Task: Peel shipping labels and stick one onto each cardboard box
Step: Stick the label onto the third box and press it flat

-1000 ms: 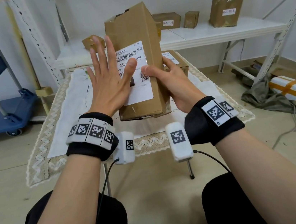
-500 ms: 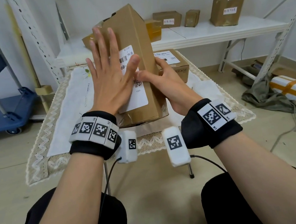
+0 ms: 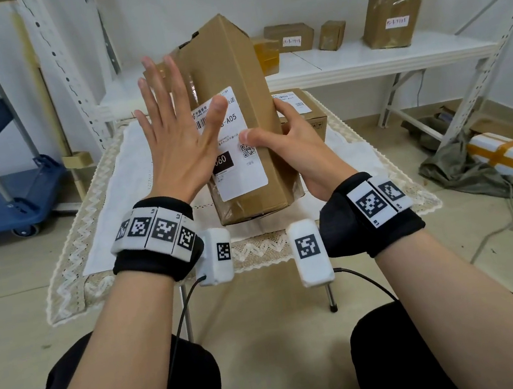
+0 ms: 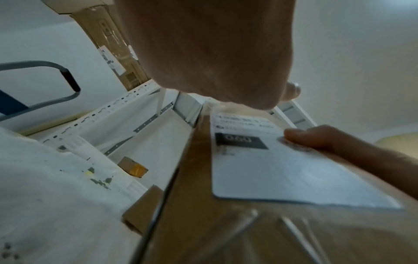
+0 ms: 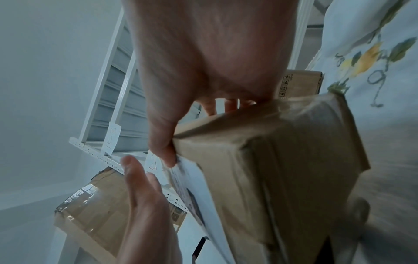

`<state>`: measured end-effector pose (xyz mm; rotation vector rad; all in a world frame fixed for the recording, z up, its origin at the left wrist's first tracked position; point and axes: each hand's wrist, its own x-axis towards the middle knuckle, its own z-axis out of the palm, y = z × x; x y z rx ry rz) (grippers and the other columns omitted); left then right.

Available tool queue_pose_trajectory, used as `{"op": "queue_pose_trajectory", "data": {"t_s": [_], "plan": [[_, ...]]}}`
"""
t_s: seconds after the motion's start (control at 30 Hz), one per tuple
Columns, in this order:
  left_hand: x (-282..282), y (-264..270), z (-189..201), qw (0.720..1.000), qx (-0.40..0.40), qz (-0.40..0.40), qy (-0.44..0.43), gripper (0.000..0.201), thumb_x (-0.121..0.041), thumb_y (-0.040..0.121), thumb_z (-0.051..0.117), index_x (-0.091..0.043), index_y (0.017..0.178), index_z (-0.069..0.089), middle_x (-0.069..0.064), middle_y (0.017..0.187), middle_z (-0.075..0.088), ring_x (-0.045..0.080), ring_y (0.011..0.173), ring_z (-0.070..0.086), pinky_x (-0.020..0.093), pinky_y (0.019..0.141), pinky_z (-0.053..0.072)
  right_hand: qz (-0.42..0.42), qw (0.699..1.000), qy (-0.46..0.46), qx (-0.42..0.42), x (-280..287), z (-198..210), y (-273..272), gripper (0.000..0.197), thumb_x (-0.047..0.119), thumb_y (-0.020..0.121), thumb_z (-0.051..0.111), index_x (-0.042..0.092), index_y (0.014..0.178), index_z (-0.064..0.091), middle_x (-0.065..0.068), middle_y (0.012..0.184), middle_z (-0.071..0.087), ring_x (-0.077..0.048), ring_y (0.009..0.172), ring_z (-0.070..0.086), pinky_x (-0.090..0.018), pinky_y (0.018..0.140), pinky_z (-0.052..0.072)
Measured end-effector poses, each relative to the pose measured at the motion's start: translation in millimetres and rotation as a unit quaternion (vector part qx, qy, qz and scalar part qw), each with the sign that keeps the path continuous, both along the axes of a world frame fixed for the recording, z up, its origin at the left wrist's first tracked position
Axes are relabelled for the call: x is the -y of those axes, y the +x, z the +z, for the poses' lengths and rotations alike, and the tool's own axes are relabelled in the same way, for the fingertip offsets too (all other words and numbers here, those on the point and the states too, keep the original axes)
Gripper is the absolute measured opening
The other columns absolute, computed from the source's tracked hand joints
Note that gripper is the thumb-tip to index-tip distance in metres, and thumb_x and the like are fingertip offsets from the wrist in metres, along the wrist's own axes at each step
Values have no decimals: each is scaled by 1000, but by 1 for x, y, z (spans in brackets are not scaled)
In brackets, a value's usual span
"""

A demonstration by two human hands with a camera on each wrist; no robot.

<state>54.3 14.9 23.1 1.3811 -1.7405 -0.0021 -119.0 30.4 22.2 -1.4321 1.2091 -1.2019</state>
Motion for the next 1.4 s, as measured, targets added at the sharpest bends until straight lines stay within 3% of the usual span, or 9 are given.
{"op": "queue_pose_trajectory", "data": {"t_s": [0.2, 0.4, 0.5, 0.67, 0.9, 1.07, 1.23, 1.3, 1.4], "plan": [[-11, -21, 4, 997, 40, -6, -70, 102, -81, 90, 12, -12, 163, 0, 16, 170, -11, 36, 156, -15, 57, 122, -13, 13, 999, -33, -28, -2, -1, 5, 99, 53, 59, 82, 42, 147, 38, -1, 139, 52, -17, 123, 59, -40, 103, 52], [-12, -14, 6, 995, -6, 7, -96, 107, -83, 88, 10, -7, 162, 1, 21, 169, -10, 37, 156, -13, 57, 121, -13, 46, 997, -40, -36, -4, 1, 3, 94, 50, 62, 84, 41, 146, 41, -2, 141, 50, -15, 121, 60, -36, 100, 53], [-9, -5, 6, 996, -27, 18, -86, 106, -83, 87, 10, -9, 163, -1, 19, 169, -12, 36, 156, -14, 61, 122, -11, 53, 997, -33, -43, -2, -2, 4, 105, 54, 58, 86, 41, 150, 37, 0, 144, 49, -14, 123, 59, -40, 104, 52], [-7, 0, 9, 994, -59, 31, -85, 108, -83, 86, 12, -8, 162, -1, 21, 169, -12, 36, 156, -12, 65, 122, -8, 54, 997, -32, -48, -2, -1, 4, 106, 56, 58, 86, 44, 150, 35, 1, 143, 49, -17, 124, 59, -43, 104, 52], [-19, -16, 13, 993, -23, -20, -110, 108, -82, 88, 13, -5, 162, 0, 23, 168, -12, 38, 156, -14, 64, 121, -11, 42, 998, -45, -34, -7, 1, 4, 84, 52, 64, 84, 49, 136, 41, 0, 138, 51, -16, 121, 59, -40, 102, 52], [-17, -13, 9, 994, -10, -2, -107, 107, -82, 89, 10, -5, 162, 1, 23, 168, -10, 39, 156, -13, 62, 122, -12, 56, 997, -36, -44, -7, -1, 7, 106, 54, 58, 82, 43, 152, 34, 1, 140, 49, -13, 124, 56, -40, 106, 50], [-12, -1, 10, 995, -34, 26, -93, 107, -82, 88, 10, -7, 162, 0, 23, 168, -11, 38, 156, -13, 63, 121, -11, 69, 997, -22, -34, -10, 1, 7, 104, 51, 58, 86, 44, 150, 37, -3, 139, 52, -17, 120, 62, -41, 102, 54], [-9, 4, 10, 994, -54, 29, -85, 108, -82, 87, 14, -6, 162, -1, 23, 168, -13, 39, 156, -13, 63, 121, -11, 66, 998, -15, -18, -12, 3, 6, 102, 49, 61, 86, 42, 150, 37, -2, 139, 53, -16, 116, 65, -39, 98, 57], [-8, 7, 9, 992, -105, 12, -63, 105, -78, 92, 29, -8, 161, -8, 20, 167, -19, 35, 156, -14, 62, 121, -10, 54, 998, -6, 37, -13, 6, 2, 84, 33, 79, 83, 37, 150, 38, 0, 125, 63, -16, 104, 72, -36, 91, 60]]}}
